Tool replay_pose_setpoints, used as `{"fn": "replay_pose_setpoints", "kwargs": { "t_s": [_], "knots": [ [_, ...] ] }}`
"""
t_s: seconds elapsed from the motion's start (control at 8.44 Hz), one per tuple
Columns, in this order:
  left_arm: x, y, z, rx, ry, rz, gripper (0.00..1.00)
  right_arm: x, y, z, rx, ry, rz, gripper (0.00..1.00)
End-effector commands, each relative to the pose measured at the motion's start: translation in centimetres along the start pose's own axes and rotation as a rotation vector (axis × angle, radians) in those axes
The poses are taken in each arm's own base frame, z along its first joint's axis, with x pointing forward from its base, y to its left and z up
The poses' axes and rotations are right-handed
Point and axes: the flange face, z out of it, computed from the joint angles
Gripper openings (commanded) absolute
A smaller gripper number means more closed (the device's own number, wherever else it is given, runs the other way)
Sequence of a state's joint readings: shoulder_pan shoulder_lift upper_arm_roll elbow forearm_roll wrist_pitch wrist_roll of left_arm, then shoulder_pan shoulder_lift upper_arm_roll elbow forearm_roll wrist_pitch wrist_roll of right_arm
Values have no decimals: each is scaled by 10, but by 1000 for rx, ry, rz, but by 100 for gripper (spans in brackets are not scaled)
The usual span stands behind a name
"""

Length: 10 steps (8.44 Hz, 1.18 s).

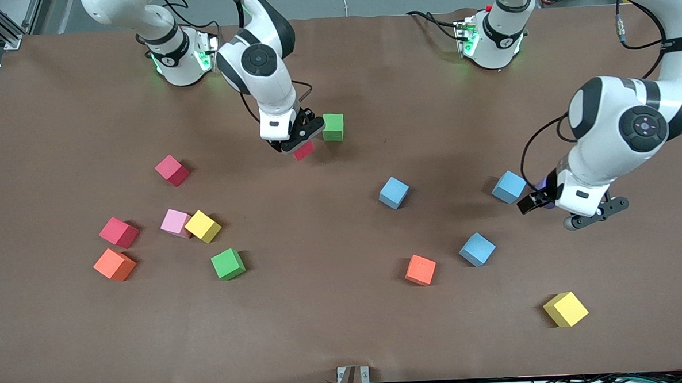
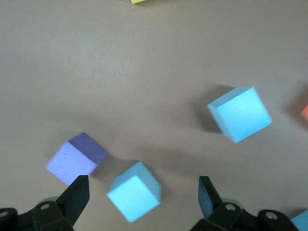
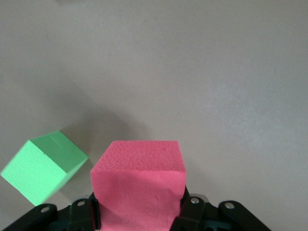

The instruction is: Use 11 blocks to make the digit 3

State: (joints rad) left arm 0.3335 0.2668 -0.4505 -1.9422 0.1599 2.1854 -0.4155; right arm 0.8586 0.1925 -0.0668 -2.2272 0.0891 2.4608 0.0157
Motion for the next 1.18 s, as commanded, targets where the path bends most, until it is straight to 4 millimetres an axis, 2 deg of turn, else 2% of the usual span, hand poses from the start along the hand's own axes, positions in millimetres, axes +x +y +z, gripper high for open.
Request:
{"fn": "replay_pose_setpoints", "kwargs": {
  "t_s": [0.0,0.24,0.47,0.71,0.95,1.07],
  "knots": [
    [9,-33,24,-4,-49,164,100,4,-2,3,-15,11,-72,17],
    [17,-64,68,32,-103,323,100,1,-16,6,-62,-5,-337,19],
    [10,-69,106,104,-144,411,100,-3,-30,9,-118,-15,-508,17],
    [2,-75,136,90,-156,449,100,-9,-50,15,-132,-19,-602,16],
    [-7,-85,152,69,-159,528,99,-13,-60,29,-159,-41,-670,18],
    [-11,-84,155,73,-167,542,98,-18,-66,34,-159,-45,-688,18]
  ]
}}
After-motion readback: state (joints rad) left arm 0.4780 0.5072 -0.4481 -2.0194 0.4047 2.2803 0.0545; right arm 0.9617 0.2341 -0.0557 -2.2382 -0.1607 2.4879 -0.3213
